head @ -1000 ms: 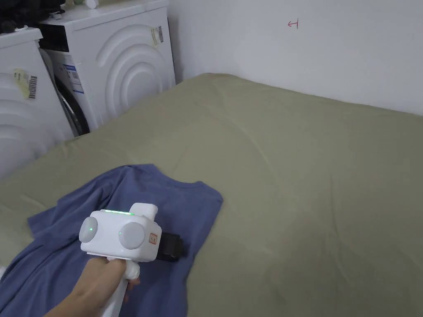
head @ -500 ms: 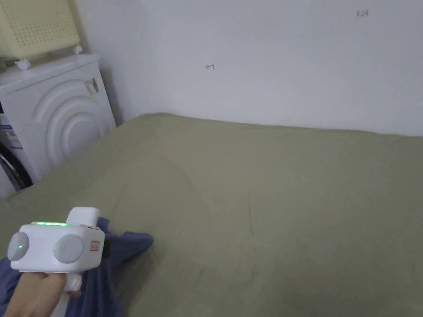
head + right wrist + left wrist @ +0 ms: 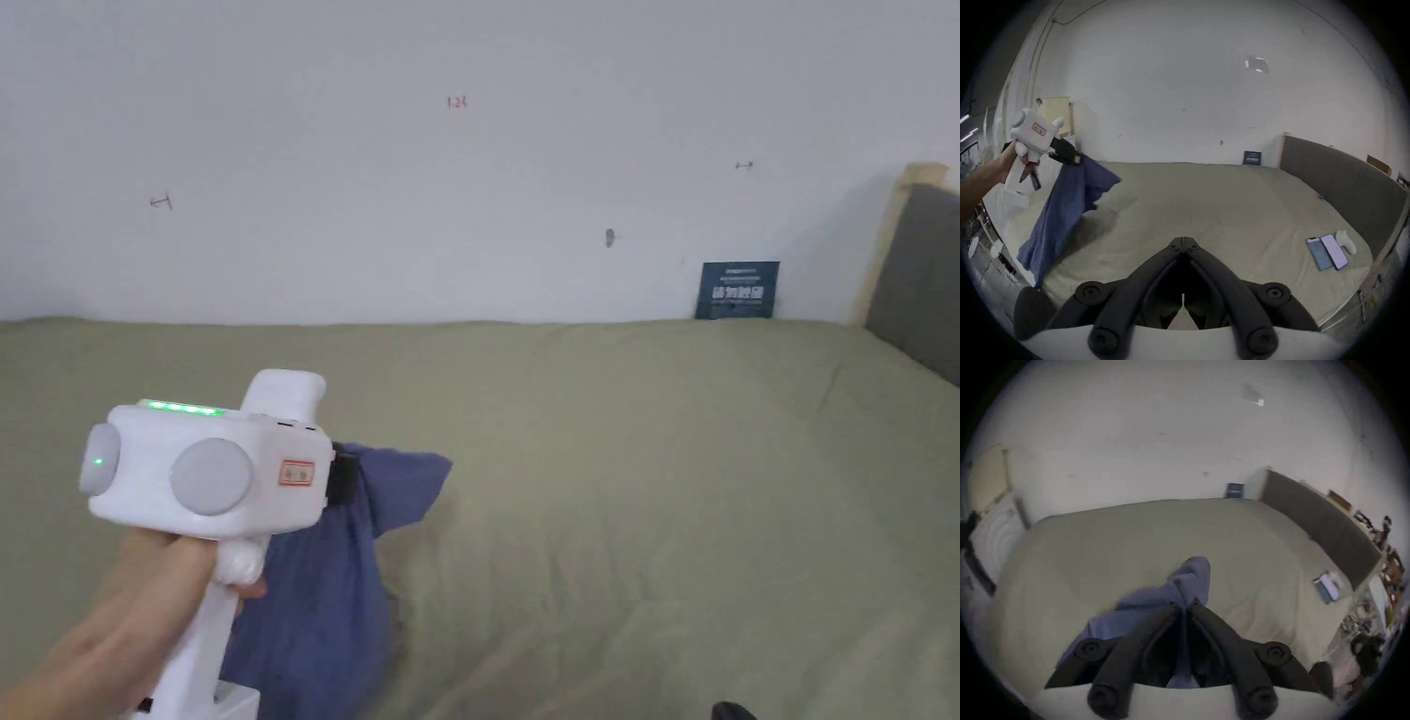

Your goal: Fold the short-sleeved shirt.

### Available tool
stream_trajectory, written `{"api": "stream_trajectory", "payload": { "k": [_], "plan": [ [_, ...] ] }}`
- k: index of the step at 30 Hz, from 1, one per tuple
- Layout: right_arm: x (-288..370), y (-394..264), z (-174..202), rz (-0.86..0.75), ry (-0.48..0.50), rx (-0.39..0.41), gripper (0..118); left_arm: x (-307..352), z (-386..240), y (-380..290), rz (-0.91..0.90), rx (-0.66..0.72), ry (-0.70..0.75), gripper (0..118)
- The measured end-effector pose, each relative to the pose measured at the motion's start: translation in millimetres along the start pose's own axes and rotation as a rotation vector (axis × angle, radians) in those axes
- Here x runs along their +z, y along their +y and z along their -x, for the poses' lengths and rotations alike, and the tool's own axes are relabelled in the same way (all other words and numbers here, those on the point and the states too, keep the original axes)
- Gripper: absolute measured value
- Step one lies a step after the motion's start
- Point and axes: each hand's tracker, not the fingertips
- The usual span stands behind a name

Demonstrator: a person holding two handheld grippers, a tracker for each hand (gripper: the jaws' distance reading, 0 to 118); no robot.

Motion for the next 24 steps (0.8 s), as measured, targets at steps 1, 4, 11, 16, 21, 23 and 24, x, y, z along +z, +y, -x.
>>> {"api": "stream_trajectory", "payload": {
  "k": [1, 4, 11, 16, 21, 23, 24],
  "plan": [
    [-1.8, -0.7, -5.7, 0.0, -0.017, -0.003, 0, -15.0, -18.7, 1.6, 0.009, 0.011, -0.048, 0],
    [-11.3, -4.5, -22.4, 0.019, -0.056, -0.011, 0, -75.3, -64.1, -3.5, 0.074, -0.026, -0.124, 0],
    [-39.7, -21.5, -50.3, 0.087, -0.104, -0.036, 0, -207.6, -106.1, -71.6, 0.346, 0.016, -0.125, 0],
    [-53.3, -26.1, -60.5, 0.117, -0.107, -0.052, 0, -197.3, -93.9, -75.7, 0.253, 0.036, -0.096, 110],
    [-51.0, -16.5, -52.8, 0.092, -0.096, -0.06, 0, -94.4, -73.1, -58.9, 0.067, 0.015, -0.049, 115],
    [-45.9, -10.0, -47.2, 0.069, -0.075, -0.069, 0, -37.5, -58.3, -64.4, -0.033, 0.011, -0.014, 107],
    [-42.2, -7.2, -43.1, 0.056, -0.065, -0.063, 0, -6.0, -52.2, -69.4, -0.083, 0.005, 0.011, 91]
  ]
}}
